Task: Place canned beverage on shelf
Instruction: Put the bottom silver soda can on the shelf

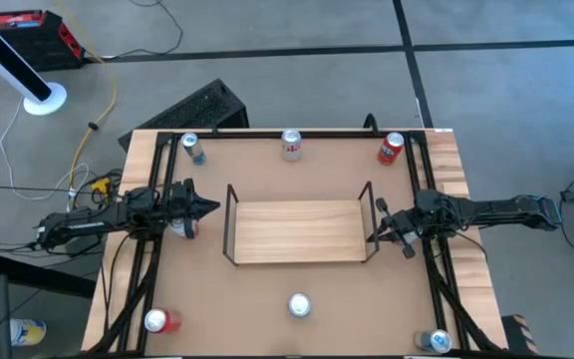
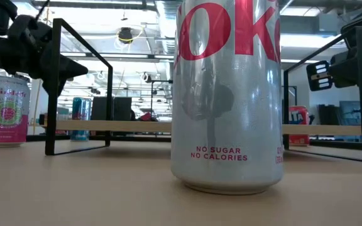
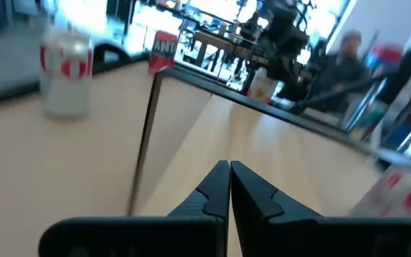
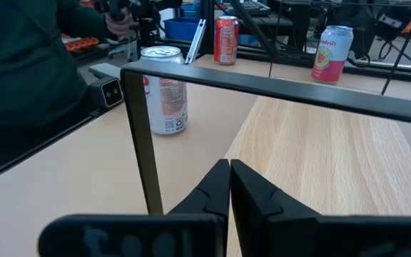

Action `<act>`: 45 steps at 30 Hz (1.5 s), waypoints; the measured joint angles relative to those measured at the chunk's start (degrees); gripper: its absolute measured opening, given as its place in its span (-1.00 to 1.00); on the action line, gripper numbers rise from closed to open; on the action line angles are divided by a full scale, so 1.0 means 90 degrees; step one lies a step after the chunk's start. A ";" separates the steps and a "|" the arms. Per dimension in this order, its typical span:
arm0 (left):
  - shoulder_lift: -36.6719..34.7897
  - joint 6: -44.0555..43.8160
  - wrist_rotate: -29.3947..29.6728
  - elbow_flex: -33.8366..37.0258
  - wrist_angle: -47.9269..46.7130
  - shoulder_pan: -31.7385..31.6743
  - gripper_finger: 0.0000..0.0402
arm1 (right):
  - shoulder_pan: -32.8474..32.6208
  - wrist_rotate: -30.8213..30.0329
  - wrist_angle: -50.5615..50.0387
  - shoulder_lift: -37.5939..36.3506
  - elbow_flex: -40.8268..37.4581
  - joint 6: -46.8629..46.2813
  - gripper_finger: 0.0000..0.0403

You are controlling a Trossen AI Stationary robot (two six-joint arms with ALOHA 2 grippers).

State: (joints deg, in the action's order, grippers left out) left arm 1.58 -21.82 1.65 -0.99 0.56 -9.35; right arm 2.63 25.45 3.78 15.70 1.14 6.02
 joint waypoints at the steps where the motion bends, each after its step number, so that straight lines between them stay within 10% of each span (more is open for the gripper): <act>1: 0.0000 -0.0330 0.0006 0.0002 0.0000 0.0001 -1.00 | 0.0000 0.0002 0.0048 0.0000 -0.0006 0.0000 -0.81; 22: 0.0000 0.0720 0.0199 0.0004 0.0312 -0.0002 -1.00 | 0.0002 -0.0482 0.2359 0.0004 0.0008 -0.0288 -0.81; 36: 0.0000 0.0461 0.0243 0.0004 0.0371 -0.0002 -1.00 | 0.0002 -0.1306 -0.2013 0.0011 0.0855 -0.1621 -0.92; 45: 0.0000 0.0516 0.0522 0.0004 0.0452 -0.0002 -1.00 | 0.0010 -0.3109 -0.2037 -0.0002 0.1065 -0.1187 -0.88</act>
State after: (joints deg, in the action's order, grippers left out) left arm 1.58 -17.17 6.35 -0.95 4.62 -9.37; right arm 2.73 -2.53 -14.56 15.69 10.72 -4.66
